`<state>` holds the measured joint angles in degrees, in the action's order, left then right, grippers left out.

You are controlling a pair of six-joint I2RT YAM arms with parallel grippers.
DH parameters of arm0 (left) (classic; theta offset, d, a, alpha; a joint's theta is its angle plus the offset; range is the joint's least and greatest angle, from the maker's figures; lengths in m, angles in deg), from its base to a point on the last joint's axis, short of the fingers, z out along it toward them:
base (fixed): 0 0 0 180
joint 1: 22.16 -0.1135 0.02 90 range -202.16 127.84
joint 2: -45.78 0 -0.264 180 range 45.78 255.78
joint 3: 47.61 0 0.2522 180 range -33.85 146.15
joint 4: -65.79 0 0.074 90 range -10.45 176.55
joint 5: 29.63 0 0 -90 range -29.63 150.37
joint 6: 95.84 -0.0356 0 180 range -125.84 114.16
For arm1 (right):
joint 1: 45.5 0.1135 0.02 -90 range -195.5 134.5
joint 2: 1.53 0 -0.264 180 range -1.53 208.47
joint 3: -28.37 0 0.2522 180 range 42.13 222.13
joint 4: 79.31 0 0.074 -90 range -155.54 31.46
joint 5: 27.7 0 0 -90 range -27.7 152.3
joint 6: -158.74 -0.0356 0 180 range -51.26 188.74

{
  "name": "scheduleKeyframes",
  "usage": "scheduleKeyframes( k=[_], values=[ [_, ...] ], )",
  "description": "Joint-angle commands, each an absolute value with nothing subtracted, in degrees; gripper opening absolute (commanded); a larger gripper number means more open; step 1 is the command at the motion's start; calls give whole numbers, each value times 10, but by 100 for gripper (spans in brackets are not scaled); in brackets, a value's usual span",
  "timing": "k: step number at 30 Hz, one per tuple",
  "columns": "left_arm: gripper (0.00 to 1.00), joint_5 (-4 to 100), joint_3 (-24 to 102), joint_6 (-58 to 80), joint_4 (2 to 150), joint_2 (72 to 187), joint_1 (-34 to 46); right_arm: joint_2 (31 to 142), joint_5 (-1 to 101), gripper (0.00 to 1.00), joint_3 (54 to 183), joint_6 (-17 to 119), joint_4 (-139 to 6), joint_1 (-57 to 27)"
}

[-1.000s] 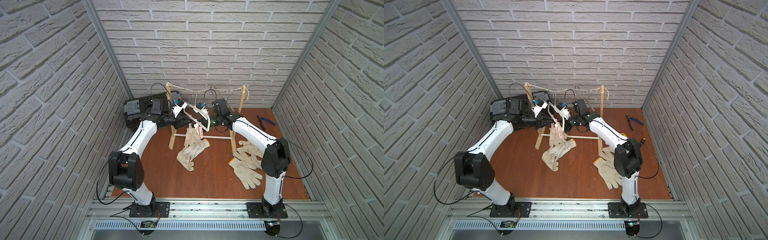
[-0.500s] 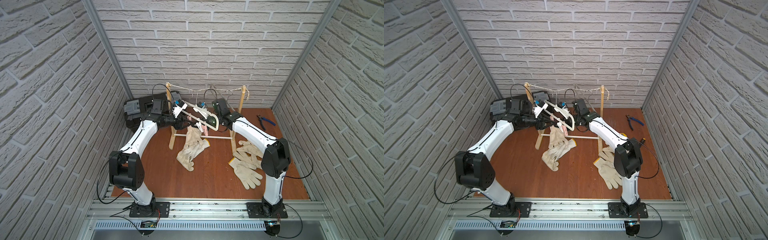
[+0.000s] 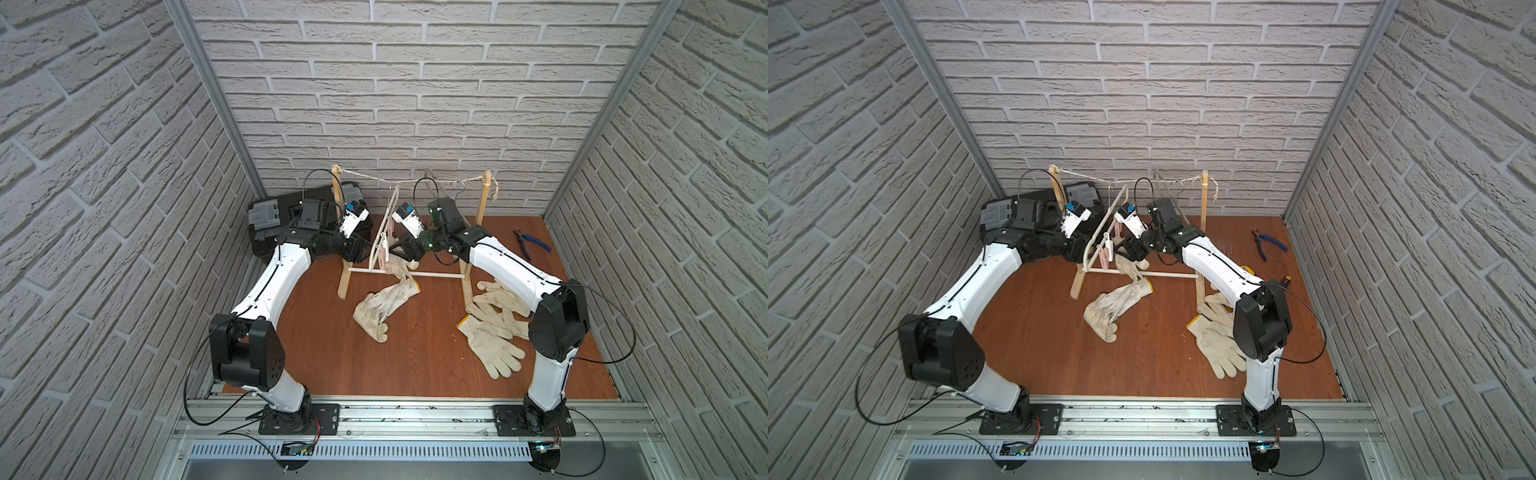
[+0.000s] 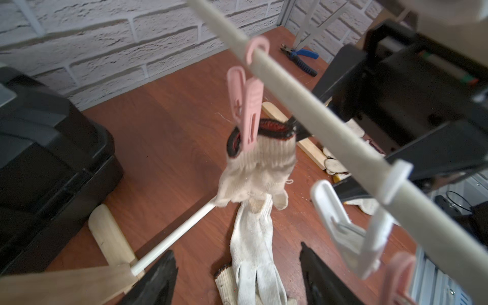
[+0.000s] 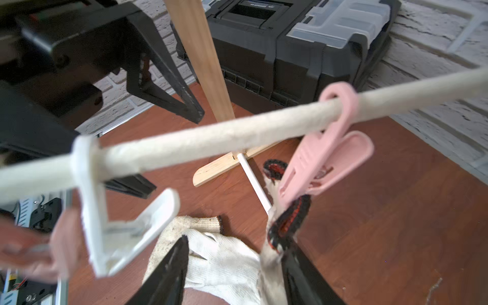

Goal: Clip the gloves onto a hanger to dry
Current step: Clamp the glove onto the hanger, then pick up the glove from the center of the board.

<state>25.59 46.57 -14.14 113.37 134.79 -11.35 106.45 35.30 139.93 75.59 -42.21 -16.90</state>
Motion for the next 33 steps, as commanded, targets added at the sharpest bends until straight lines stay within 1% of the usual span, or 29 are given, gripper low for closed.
scheduleKeyframes(
  k=[1, 6, 11, 12, 13, 20, 26, 29, 33],
  values=[
    [75, 332, 431, -118, 1154, 1326, -101, 1026, 396, 62, 1383, 764, -438, -170],
    [75, 386, 380, -107, 1150, 1313, -71, 997, 448, 68, 1351, 761, -452, -170],
    [74, 398, 350, -90, 1125, 1330, -52, 972, 509, 72, 1325, 745, -463, -170],
    [74, 400, 345, -86, 1118, 1333, -48, 966, 524, 77, 1319, 741, -467, -170],
    [74, 402, 338, -82, 1107, 1336, -44, 960, 532, 79, 1311, 737, -472, -170],
    [73, 450, 288, -55, 1035, 1367, -5, 911, 541, 79, 1258, 706, -495, -169],
    [73, 500, 239, -2, 931, 1382, 2, 852, 539, 79, 1186, 674, -513, -169],
    [72, 505, 232, 18, 894, 1403, 6, 817, 549, 79, 1144, 664, -515, -169],
    [72, 526, 249, 17, 891, 1451, 24, 782, 554, 79, 1108, 654, -511, -169]
  ],
)
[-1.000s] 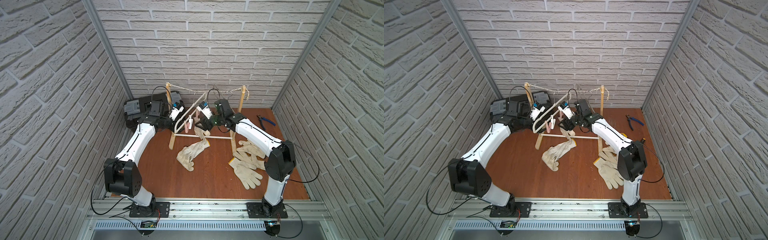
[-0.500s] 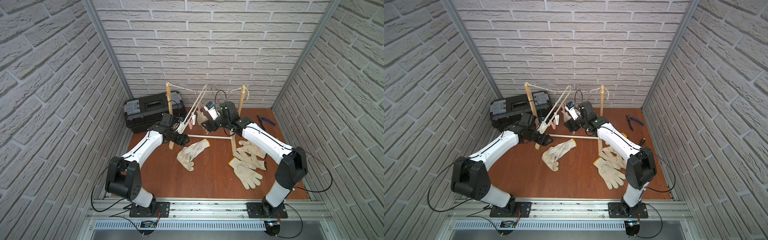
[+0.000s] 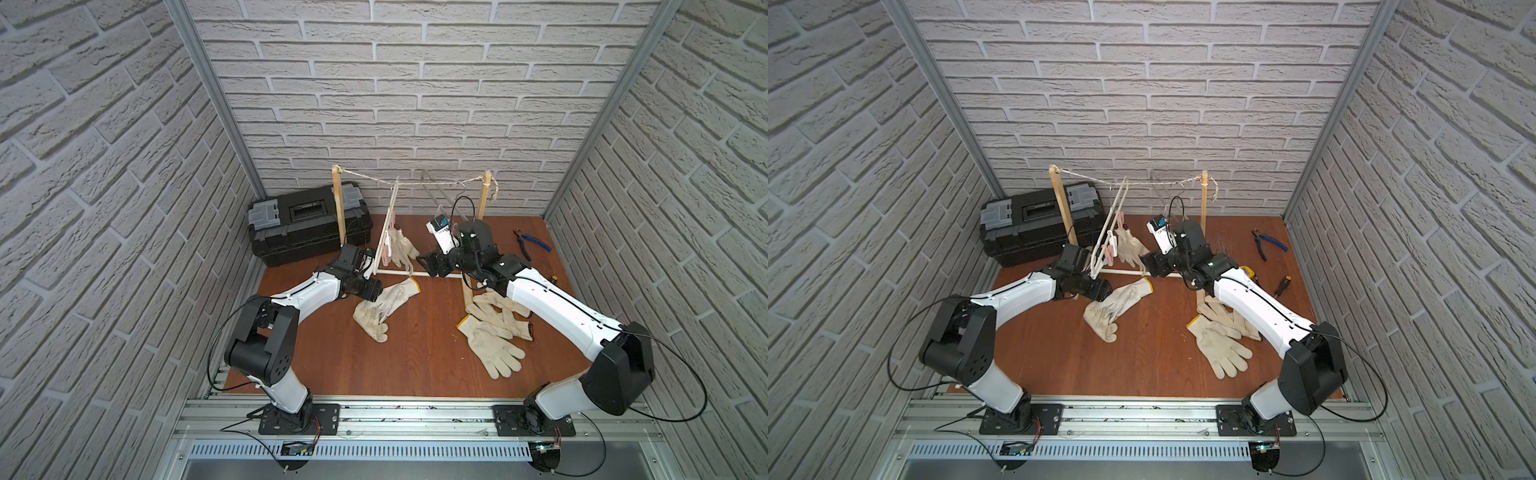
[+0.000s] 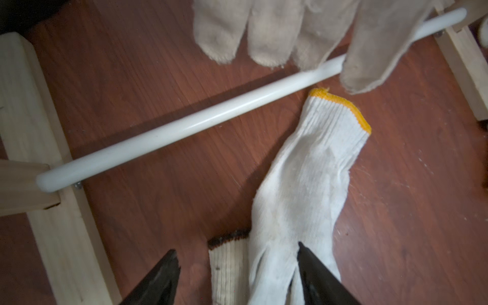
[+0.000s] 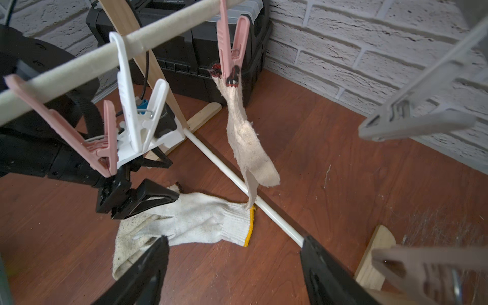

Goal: Clip the gloves onto a hanger to dry
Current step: Pick up the glove from the center of the board.

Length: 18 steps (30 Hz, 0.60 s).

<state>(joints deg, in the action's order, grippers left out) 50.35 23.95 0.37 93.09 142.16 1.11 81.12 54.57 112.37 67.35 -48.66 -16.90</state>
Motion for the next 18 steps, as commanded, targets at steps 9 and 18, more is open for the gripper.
scheduleKeyframes(
  k=[9, 18],
  values=[
    [68, 513, 289, 30, 856, 1521, 39, 735, 553, 79, 1060, 642, -499, -169],
    [27, 462, 299, 24, 867, 1552, 44, 735, 543, 79, 1054, 638, -495, -169]
  ],
)
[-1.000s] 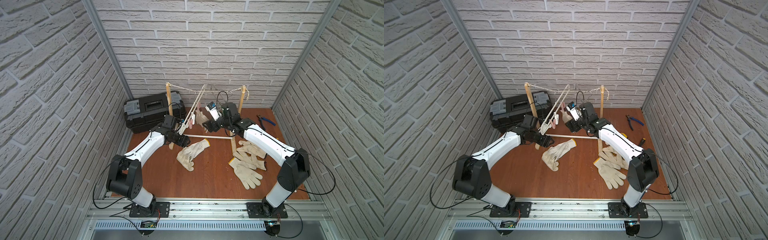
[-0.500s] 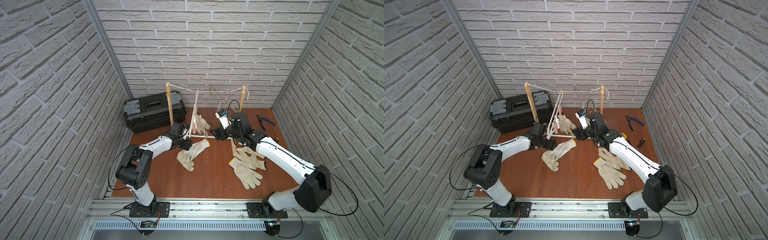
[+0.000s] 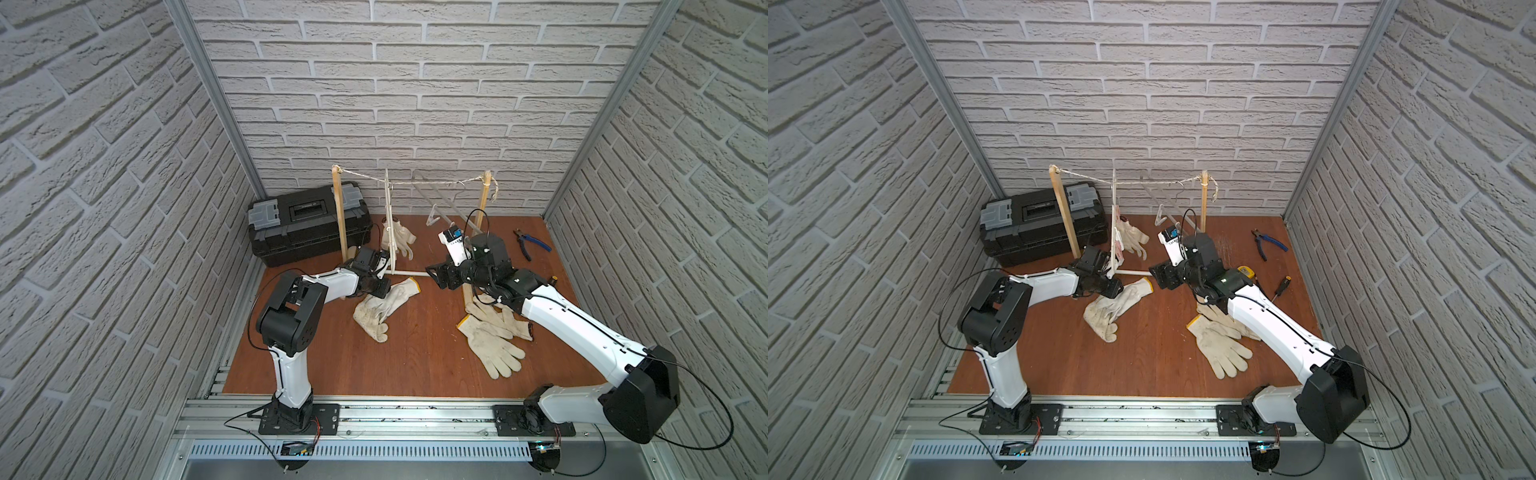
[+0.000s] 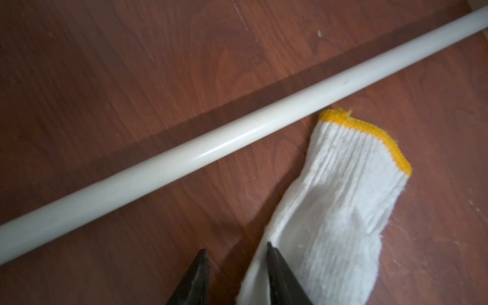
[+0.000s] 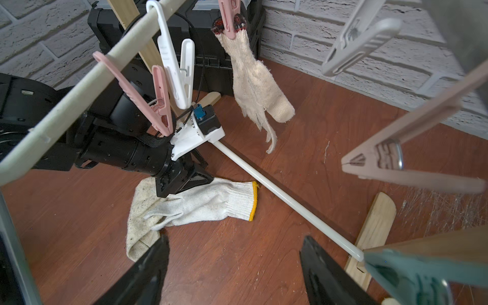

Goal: Clip the gloves onto a hanger to dry
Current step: Pick up the glove from the center of the board.

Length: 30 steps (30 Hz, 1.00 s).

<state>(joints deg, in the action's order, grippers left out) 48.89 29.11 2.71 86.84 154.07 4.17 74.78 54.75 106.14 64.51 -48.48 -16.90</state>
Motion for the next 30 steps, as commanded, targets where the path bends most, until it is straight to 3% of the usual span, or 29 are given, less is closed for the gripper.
scheduleKeyframes(
  k=[1, 4, 6, 14, 19, 30],
  values=[
    [24, 458, 301, 21, 874, 1551, 44, 736, 540, 79, 1054, 637, -495, -169],
    [14, 441, 303, 12, 891, 1543, 44, 738, 536, 78, 1051, 635, -496, -169],
    [0, 430, 304, 5, 901, 1529, 44, 736, 534, 78, 1048, 633, -496, -169],
    [0, 413, 288, 5, 918, 1450, 32, 736, 516, 77, 1019, 594, -513, -169],
    [0, 386, 248, 26, 877, 1389, 32, 758, 507, 76, 987, 480, -550, -164],
    [0, 305, 174, 100, 816, 1265, 33, 810, 473, 77, 906, 317, -747, -128]
  ],
)
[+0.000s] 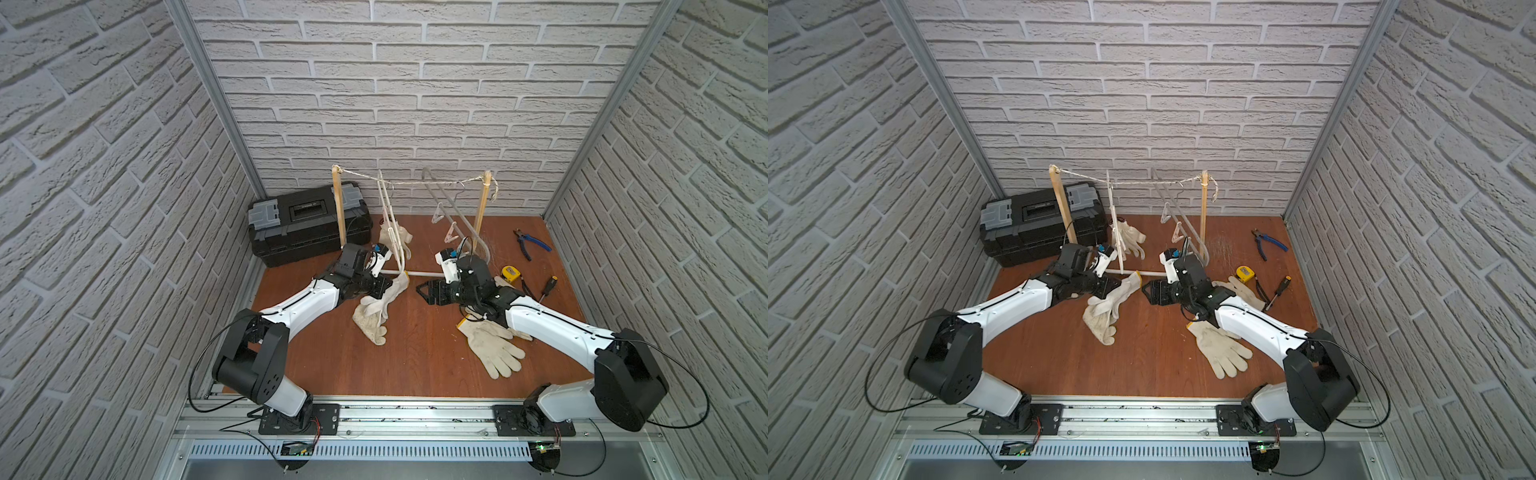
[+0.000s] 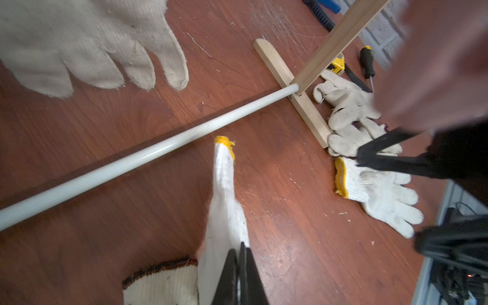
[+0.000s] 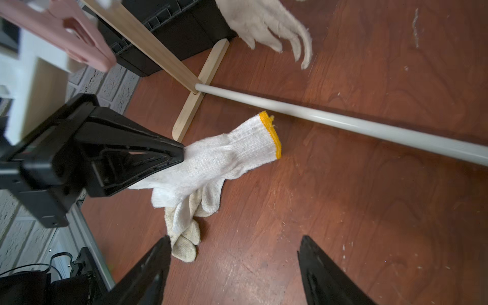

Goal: Clip the gloves onto a hanger to dry
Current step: Pick up the glove from the center of the board.

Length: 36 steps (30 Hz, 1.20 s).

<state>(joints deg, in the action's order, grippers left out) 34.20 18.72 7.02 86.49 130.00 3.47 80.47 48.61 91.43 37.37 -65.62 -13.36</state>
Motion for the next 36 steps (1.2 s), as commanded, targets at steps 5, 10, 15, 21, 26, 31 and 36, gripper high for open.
scheduleKeyframes(
  k=[5, 10, 15, 21, 26, 31, 36],
  values=[
    [0, 272, 161, 123, 810, 1210, 35, 818, 461, 77, 885, 309, -800, -128],
    [0, 246, 147, 155, 787, 1168, 33, 817, 453, 78, 871, 303, -844, -129],
    [0, 227, 137, 195, 742, 1137, 33, 833, 430, 78, 842, 236, -951, -142],
    [0, 215, 135, 222, 722, 1122, 33, 878, 411, 78, 826, 119, -1104, -143],
    [0, 206, 132, 242, 701, 1119, 30, 908, 410, 76, 826, 62, -1188, -143],
    [0, 201, 124, 253, 688, 1120, 23, 925, 400, 74, 829, 17, -1257, -143],
    [0, 187, 119, 281, 649, 1124, 15, 929, 401, 73, 829, 11, -1256, -141]
  ],
)
